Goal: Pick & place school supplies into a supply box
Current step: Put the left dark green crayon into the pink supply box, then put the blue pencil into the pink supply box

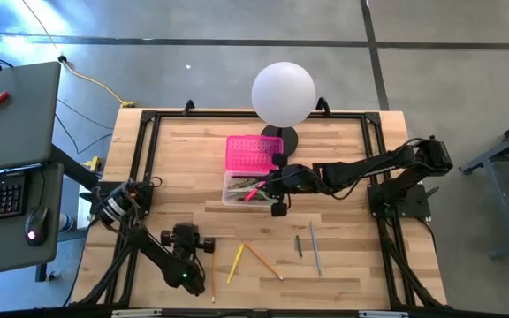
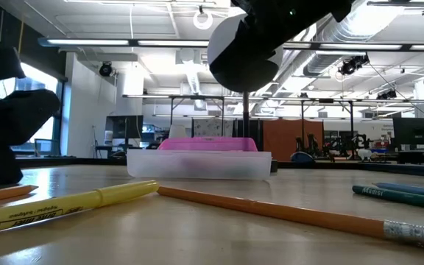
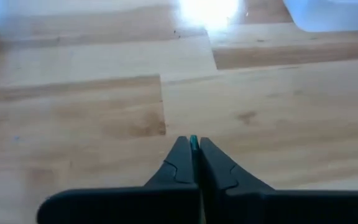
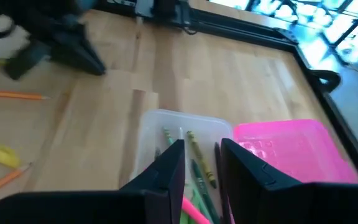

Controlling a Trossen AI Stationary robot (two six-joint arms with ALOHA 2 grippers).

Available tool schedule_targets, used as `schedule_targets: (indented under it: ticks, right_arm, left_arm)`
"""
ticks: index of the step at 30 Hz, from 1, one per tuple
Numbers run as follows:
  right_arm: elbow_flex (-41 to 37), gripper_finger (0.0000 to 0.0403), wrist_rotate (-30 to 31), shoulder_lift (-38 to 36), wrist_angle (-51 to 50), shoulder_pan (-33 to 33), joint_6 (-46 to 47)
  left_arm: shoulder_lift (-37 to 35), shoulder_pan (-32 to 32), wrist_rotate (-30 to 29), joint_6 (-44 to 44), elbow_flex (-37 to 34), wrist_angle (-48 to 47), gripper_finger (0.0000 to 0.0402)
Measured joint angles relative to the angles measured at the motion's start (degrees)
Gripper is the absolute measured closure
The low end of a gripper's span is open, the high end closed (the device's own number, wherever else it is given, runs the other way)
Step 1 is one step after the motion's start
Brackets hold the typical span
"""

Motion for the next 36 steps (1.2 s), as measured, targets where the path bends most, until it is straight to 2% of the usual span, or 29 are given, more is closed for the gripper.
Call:
schedule_targets:
  ticks: [4,10,14,18,20,23,26,29,32,36]
  right_arm:
    - [0.0,0.0320,-4.3,0.0,-0.4,1.3,0.3]
    - [0.0,0.0320,-8.9,0.0,-3.9,6.6,1.7]
    - [0.0,0.0320,-13.0,0.0,-8.7,12.1,1.9]
    - [0.0,0.0320,-12.4,0.0,-12.0,17.8,3.0]
    - [0.0,0.0320,-11.6,0.0,-13.3,20.3,3.0]
    - [0.0,0.0320,-10.6,0.0,-14.3,23.2,2.3]
    - [0.0,0.0320,-7.2,0.0,-14.4,24.9,2.6]
    - [0.0,0.0320,-3.1,0.0,-14.4,25.5,4.0]
    - [0.0,0.0320,-1.7,0.0,-14.9,25.5,6.7]
    - [0.0,0.0320,-1.7,0.0,-19.0,25.7,10.5]
  left_arm:
    - [-1.1,2.0,-4.9,0.5,0.6,-0.5,0.0373]
    - [-4.7,5.8,-17.1,5.6,4.1,-1.6,0.0389]
    - [-8.5,9.7,-20.7,17.3,8.0,-2.0,0.0382]
    - [-12.0,14.5,-21.6,34.9,13.7,-2.0,0.0381]
    - [-13.3,17.6,-20.0,45.1,17.0,-1.4,0.0385]
    - [-13.9,23.3,-14.0,61.8,21.2,1.3,0.0387]
    - [-13.9,29.2,-8.0,79.0,22.6,9.6,0.0386]
    - [-13.2,35.0,-4.6,93.4,21.6,20.2,0.0389]
    - [-13.1,40.7,0.6,98.5,20.7,23.2,0.0391]
    - [-13.1,45.1,4.0,98.1,19.5,20.0,0.0382]
